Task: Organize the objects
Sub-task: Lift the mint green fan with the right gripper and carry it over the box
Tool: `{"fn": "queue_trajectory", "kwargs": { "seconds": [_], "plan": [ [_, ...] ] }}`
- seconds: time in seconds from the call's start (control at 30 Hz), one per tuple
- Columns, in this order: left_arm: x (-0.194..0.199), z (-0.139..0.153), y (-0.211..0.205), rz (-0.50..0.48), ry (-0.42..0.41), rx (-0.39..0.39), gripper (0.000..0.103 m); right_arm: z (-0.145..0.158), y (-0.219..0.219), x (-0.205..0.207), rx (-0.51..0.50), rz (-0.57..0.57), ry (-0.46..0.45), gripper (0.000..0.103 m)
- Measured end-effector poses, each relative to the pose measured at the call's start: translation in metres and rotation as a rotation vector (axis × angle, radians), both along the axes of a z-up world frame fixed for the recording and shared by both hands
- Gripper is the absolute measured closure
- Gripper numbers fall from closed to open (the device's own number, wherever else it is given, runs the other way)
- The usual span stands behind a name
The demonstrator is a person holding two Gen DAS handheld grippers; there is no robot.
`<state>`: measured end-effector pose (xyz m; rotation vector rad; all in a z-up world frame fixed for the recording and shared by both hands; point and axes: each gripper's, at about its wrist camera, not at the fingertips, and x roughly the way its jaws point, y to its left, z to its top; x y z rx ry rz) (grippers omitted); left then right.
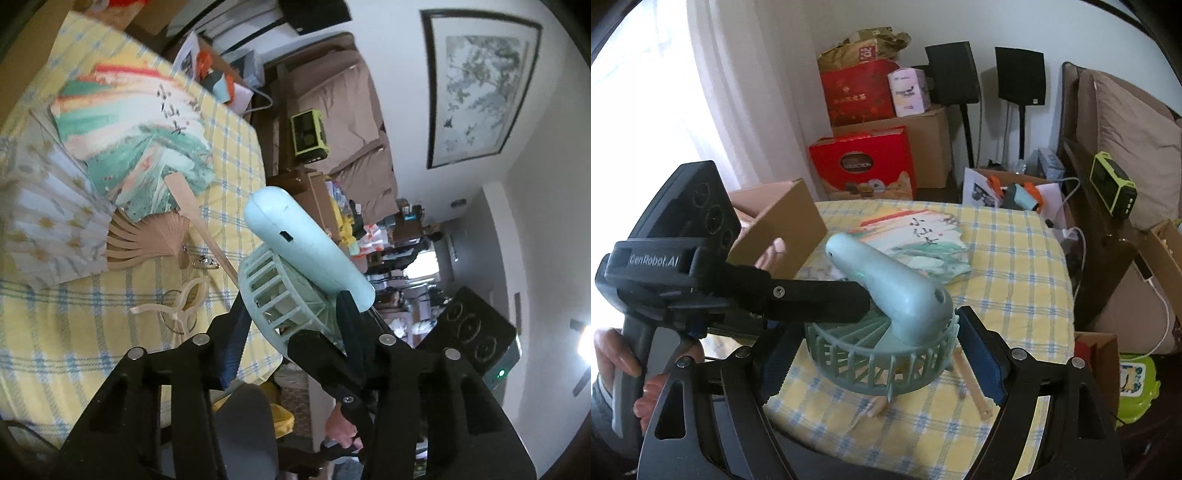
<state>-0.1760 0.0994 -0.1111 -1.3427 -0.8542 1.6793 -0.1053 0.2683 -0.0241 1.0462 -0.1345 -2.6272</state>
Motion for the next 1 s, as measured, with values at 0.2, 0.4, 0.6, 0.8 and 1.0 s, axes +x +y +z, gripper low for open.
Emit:
{"fn": "queue_trajectory", "kwargs": {
  "seconds": [0.2, 0.4, 0.6, 0.8, 1.0],
  "plan": [
    [0.018, 0.028, -0.027, 0.018, 0.057, -0.015, 0.06, 0.02, -0.022, 0.011, 0.013, 0.05, 0.025, 0.02],
    [0.026, 0.054, -0.062, 0.052, 0.092, -0.019, 0.06, 0.044, -0.055, 0.015, 0.021, 0.103, 0.055, 0.019],
    [0.032, 0.072, -0.106, 0.103, 0.121, -0.028, 0.06, 0.061, -0.093, 0.014, 0.025, 0.165, 0.086, 0.02],
    [0.033, 0.079, -0.155, 0.162, 0.134, -0.045, 0.06, 0.069, -0.132, 0.008, 0.022, 0.234, 0.085, 0.019],
    [0.026, 0.081, -0.202, 0.212, 0.126, -0.068, 0.06, 0.072, -0.178, -0.012, 0.025, 0.315, 0.053, 0.02]
  ]
}}
